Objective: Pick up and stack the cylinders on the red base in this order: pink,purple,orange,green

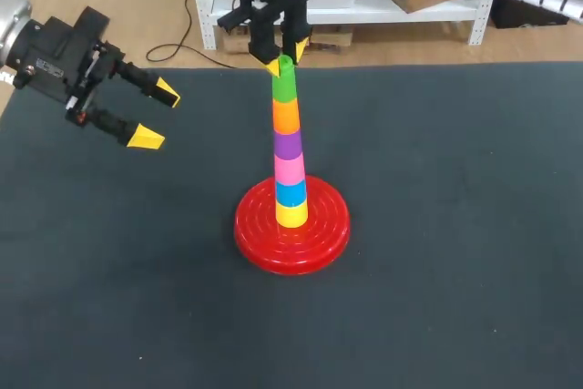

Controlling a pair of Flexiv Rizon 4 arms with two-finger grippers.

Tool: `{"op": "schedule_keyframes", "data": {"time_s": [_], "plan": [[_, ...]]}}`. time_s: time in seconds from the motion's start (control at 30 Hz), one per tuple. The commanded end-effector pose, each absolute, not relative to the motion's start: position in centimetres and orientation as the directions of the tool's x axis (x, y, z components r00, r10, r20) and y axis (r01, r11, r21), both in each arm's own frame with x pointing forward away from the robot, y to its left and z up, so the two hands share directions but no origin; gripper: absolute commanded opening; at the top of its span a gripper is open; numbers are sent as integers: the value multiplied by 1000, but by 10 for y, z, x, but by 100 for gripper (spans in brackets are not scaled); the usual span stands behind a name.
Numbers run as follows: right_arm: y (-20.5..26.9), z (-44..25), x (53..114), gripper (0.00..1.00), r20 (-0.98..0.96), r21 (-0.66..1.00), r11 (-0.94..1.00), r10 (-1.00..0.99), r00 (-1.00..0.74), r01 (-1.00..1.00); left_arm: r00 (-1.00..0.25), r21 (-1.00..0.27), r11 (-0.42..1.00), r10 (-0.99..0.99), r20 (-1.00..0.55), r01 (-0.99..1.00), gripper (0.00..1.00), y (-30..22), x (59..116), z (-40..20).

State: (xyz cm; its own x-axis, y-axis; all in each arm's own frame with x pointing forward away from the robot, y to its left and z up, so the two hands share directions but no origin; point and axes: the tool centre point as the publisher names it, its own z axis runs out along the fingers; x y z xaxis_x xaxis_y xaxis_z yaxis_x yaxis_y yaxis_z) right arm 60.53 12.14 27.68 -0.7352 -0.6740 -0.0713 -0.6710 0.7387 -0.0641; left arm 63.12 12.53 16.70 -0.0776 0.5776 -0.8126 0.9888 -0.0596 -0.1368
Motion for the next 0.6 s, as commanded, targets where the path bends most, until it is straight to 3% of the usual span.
{"op": "schedule_keyframes", "data": {"time_s": [0.03, 0.6], "plan": [[121, 275, 607, 0, -73, -62, 742, -670, -738, -668, -76, -137, -62, 577, -813, 989, 100, 126, 632, 166], [123, 257, 617, 0, -32, -48, 757, -653, -756, -652, -76, -137, -62, 577, -813, 989, 100, 126, 632, 166]]}}
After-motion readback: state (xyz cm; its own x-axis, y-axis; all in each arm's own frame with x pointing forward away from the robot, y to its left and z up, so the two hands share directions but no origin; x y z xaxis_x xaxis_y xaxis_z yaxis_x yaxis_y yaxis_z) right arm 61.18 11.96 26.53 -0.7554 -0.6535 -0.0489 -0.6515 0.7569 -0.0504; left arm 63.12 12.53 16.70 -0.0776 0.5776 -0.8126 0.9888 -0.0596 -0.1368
